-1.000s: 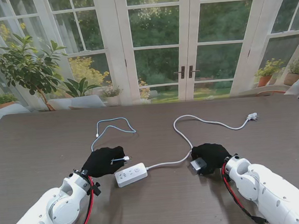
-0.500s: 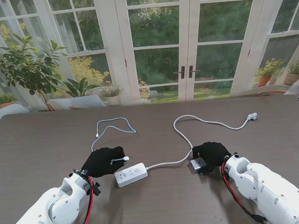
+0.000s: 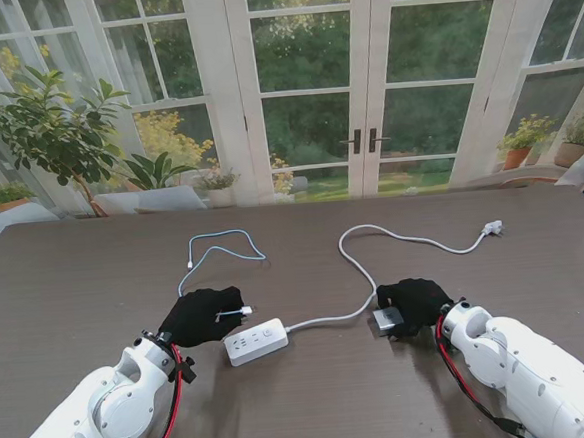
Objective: Set up the charging station
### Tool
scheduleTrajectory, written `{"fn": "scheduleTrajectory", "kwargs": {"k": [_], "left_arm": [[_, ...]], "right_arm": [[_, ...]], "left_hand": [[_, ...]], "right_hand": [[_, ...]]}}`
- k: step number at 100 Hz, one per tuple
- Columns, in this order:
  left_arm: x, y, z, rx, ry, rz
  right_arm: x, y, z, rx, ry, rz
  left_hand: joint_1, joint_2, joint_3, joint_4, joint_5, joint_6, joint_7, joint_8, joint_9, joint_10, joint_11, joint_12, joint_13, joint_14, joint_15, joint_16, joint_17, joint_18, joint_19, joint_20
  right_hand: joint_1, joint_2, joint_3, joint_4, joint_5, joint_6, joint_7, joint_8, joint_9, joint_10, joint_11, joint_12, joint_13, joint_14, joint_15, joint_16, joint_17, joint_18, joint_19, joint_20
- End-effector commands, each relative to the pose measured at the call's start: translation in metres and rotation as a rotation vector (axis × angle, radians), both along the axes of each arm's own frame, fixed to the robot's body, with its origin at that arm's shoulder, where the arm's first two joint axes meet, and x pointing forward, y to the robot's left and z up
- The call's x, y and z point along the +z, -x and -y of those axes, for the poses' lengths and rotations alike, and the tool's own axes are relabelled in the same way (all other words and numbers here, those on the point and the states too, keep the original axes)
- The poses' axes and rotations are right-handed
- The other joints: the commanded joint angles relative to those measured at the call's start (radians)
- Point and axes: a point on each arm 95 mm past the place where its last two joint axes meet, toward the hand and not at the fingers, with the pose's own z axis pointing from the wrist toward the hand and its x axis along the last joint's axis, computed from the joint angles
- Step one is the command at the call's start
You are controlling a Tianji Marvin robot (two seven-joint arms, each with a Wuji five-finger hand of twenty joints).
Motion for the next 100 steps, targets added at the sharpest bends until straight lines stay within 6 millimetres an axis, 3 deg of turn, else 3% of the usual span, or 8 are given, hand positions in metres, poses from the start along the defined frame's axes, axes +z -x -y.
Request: {"fn": "scheduleTrajectory", "kwargs": {"k": [1, 25, 49, 78, 100], "left_arm": [[0.001, 0.000, 0.002, -0.011, -0.005, -0.008], [0.003, -0.002, 0.002, -0.017, -0.007, -0.009], [0.006, -0.007, 0.003, -0.026, -0.006, -0.006], [0.012, -0.014, 0.009, -0.051, -0.005, 0.008], [0.018, -0.018, 0.014, -0.071, -0.002, 0.027]], "right_arm": [[-0.017, 0.012, 0.002, -0.008, 0.000, -0.040], [-0.006, 0.013, 0.004, -0.044, -0.076, -0.022], [0.019, 0.017, -0.003, -0.106, -0.178, -0.024], [0.063, 0.028, -0.034, -0.137, -0.332, -0.020], [0.079, 0.034, -0.062, -0.104, -0.408, -0.035]], "left_hand": [[0.026, 0.004, -0.004, -0.012, 0.011, -0.012, 0.001, -0.004, 0.148, 0.014, 0.067, 0.008, -0.042, -0.005, 0.106, -0.004, 0.037, -0.046, 0.282, -0.008], [0.026, 0.005, -0.006, -0.012, 0.011, -0.012, 0.001, -0.003, 0.148, 0.014, 0.067, 0.007, -0.042, -0.005, 0.106, -0.004, 0.037, -0.047, 0.282, -0.008], [0.026, 0.005, -0.006, -0.011, 0.011, -0.012, 0.000, -0.004, 0.148, 0.014, 0.067, 0.007, -0.042, -0.005, 0.106, -0.004, 0.037, -0.048, 0.282, -0.009], [0.026, 0.005, -0.006, -0.011, 0.011, -0.012, -0.001, -0.003, 0.149, 0.011, 0.068, 0.008, -0.042, -0.005, 0.106, -0.004, 0.037, -0.048, 0.282, -0.009], [0.026, 0.005, -0.007, -0.011, 0.011, -0.012, -0.001, -0.003, 0.150, 0.012, 0.068, 0.008, -0.042, -0.005, 0.106, -0.004, 0.037, -0.048, 0.282, -0.009]], "right_hand": [[0.193, 0.108, 0.208, 0.098, 0.084, -0.118, 0.278, 0.031, 0.046, -0.039, 0.103, 0.020, 0.044, 0.007, 0.070, -0.625, 0.041, -0.023, 0.084, 0.019], [0.205, 0.107, 0.206, 0.100, 0.099, -0.120, 0.287, 0.030, 0.083, -0.045, 0.110, 0.047, 0.044, -0.009, 0.133, -0.592, 0.080, 0.012, 0.094, 0.013], [0.211, 0.126, 0.201, 0.108, 0.087, -0.088, 0.289, 0.043, 0.089, -0.033, 0.100, 0.061, 0.043, -0.011, 0.144, -0.581, 0.090, 0.033, 0.085, 0.010], [0.222, 0.133, 0.195, 0.116, 0.081, -0.059, 0.288, 0.047, 0.093, -0.016, 0.088, 0.075, 0.042, 0.004, 0.157, -0.568, 0.093, 0.056, 0.084, 0.014], [0.222, 0.138, 0.193, 0.118, 0.075, -0.051, 0.289, 0.050, 0.094, -0.014, 0.084, 0.080, 0.042, 0.005, 0.160, -0.565, 0.093, 0.060, 0.084, 0.016]]}}
